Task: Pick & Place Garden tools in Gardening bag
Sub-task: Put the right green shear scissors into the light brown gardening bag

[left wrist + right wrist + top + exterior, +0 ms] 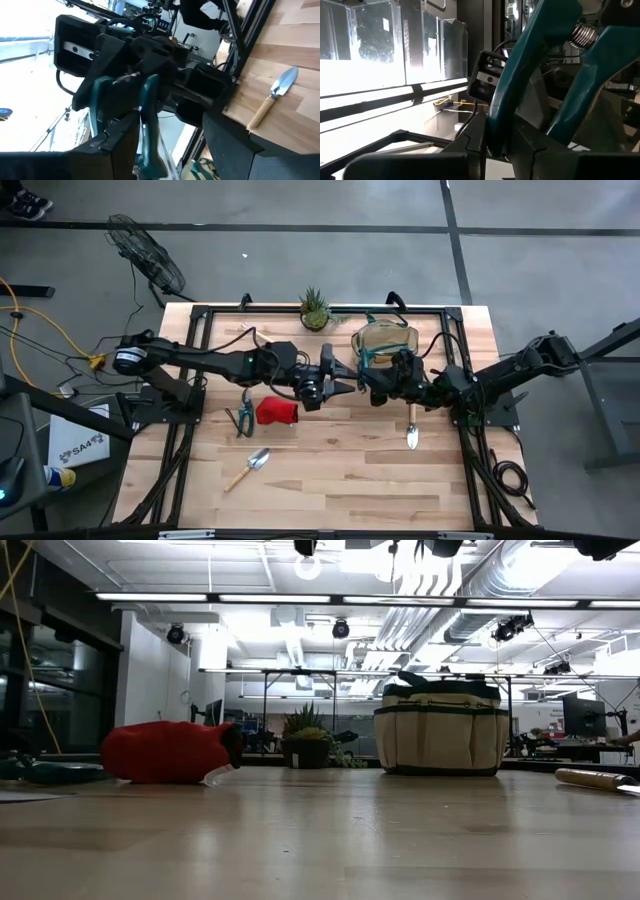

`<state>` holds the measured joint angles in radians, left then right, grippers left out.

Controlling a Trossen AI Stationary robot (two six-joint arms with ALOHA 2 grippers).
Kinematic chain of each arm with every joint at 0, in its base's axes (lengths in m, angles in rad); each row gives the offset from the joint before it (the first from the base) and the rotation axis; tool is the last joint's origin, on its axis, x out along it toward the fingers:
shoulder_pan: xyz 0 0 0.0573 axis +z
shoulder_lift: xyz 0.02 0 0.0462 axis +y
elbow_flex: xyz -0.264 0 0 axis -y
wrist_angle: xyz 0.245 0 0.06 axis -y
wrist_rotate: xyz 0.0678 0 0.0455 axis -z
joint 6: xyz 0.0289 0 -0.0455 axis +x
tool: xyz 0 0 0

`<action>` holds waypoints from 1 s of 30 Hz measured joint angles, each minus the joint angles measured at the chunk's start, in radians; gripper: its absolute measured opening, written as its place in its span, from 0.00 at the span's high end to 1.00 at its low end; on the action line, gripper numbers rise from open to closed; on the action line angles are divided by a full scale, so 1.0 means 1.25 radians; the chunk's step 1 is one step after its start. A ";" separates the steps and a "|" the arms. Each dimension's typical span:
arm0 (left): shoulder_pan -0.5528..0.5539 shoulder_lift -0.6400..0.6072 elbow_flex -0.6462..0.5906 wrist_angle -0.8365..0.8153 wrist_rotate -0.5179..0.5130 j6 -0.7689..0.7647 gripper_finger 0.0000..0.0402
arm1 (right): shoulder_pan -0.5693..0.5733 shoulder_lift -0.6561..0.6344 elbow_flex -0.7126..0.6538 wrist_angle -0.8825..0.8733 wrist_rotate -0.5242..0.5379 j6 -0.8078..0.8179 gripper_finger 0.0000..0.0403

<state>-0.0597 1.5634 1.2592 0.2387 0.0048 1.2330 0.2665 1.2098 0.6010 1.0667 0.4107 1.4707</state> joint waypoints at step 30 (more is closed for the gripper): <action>0.016 0.036 0.026 0.025 0.003 -0.002 0.83 | 0.000 0.000 -0.001 -0.005 -0.023 -0.005 0.90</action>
<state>-0.0395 1.6087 1.2919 0.2700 0.0091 1.2299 0.2665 1.2102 0.5995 1.0601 0.3824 1.4643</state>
